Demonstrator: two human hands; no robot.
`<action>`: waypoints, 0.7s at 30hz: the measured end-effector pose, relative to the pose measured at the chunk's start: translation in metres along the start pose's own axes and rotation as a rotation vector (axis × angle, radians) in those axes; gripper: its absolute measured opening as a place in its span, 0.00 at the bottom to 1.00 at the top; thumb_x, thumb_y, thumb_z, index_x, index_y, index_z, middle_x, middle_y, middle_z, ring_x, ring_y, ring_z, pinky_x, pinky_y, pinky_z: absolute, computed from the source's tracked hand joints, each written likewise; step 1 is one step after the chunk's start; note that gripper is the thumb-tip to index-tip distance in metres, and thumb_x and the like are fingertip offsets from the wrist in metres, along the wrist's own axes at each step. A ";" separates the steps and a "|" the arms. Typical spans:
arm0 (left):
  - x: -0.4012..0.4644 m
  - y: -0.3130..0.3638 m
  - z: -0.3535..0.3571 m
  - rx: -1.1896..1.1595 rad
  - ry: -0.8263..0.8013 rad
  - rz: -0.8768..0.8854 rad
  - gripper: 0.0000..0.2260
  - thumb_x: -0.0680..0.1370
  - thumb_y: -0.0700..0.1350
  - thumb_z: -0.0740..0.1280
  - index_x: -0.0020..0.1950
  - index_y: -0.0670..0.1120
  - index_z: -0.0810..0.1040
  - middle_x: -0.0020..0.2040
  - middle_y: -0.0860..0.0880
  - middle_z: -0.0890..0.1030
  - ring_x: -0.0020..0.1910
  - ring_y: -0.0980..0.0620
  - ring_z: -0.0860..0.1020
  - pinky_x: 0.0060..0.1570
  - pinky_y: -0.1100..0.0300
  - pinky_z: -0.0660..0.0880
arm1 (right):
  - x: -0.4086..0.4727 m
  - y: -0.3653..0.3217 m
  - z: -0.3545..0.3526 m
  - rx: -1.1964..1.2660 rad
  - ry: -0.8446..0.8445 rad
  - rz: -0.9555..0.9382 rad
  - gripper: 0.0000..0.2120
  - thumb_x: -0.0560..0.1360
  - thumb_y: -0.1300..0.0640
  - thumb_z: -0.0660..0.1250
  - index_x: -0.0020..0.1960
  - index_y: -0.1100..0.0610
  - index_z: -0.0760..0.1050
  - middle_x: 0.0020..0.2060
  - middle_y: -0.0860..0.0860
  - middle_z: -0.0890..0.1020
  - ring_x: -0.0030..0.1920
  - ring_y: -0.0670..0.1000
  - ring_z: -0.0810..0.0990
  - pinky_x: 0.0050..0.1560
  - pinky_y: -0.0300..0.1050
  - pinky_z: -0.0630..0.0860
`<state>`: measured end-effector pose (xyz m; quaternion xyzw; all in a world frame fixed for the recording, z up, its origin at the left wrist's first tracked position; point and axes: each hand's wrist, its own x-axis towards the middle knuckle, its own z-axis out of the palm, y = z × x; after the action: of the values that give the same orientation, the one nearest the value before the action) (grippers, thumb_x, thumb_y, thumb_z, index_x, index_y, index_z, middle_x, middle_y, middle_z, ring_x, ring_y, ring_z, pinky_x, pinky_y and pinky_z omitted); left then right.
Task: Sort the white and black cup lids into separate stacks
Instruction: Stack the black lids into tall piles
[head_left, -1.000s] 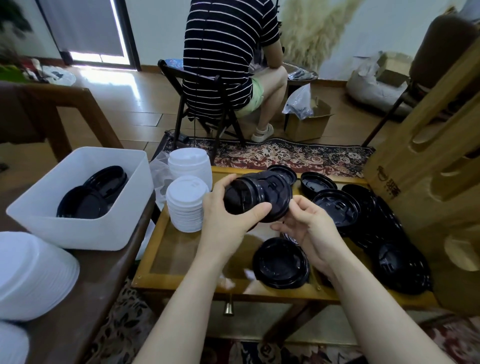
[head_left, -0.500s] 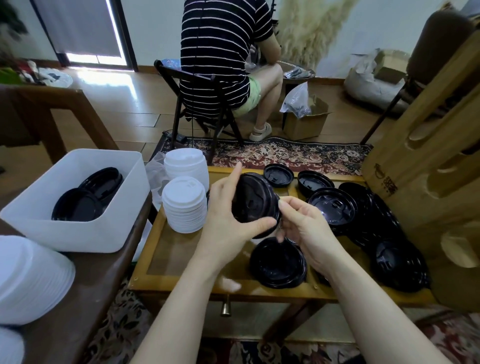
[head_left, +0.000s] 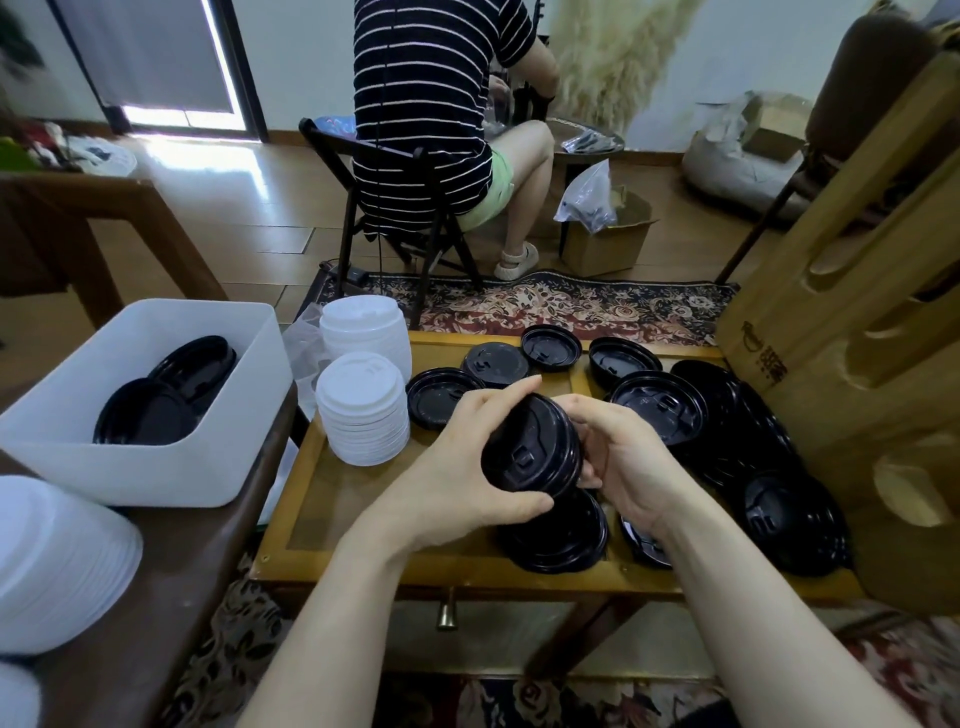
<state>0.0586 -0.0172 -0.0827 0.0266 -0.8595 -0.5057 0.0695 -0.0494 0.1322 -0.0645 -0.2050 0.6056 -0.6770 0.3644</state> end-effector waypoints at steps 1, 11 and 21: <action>0.000 0.001 0.001 0.007 0.014 0.005 0.43 0.71 0.44 0.78 0.78 0.62 0.58 0.68 0.57 0.63 0.66 0.71 0.63 0.59 0.81 0.61 | 0.000 0.000 0.001 0.014 0.002 -0.001 0.11 0.72 0.54 0.65 0.46 0.62 0.80 0.29 0.54 0.69 0.25 0.47 0.63 0.23 0.38 0.56; 0.004 -0.002 0.012 0.344 0.273 0.023 0.45 0.66 0.61 0.66 0.80 0.62 0.49 0.65 0.52 0.62 0.69 0.52 0.65 0.66 0.56 0.70 | 0.000 0.007 0.010 0.034 0.027 -0.010 0.23 0.74 0.42 0.63 0.55 0.60 0.80 0.42 0.56 0.78 0.38 0.49 0.74 0.40 0.43 0.72; 0.008 0.009 0.009 -0.766 0.302 -0.225 0.37 0.70 0.48 0.77 0.77 0.49 0.65 0.65 0.49 0.80 0.62 0.51 0.81 0.54 0.56 0.80 | -0.005 -0.006 -0.002 0.064 0.070 -0.070 0.12 0.77 0.58 0.65 0.59 0.56 0.80 0.50 0.53 0.86 0.46 0.47 0.84 0.41 0.39 0.79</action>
<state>0.0499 -0.0057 -0.0780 0.1662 -0.5815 -0.7833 0.1437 -0.0488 0.1374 -0.0585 -0.1907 0.5885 -0.7151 0.3256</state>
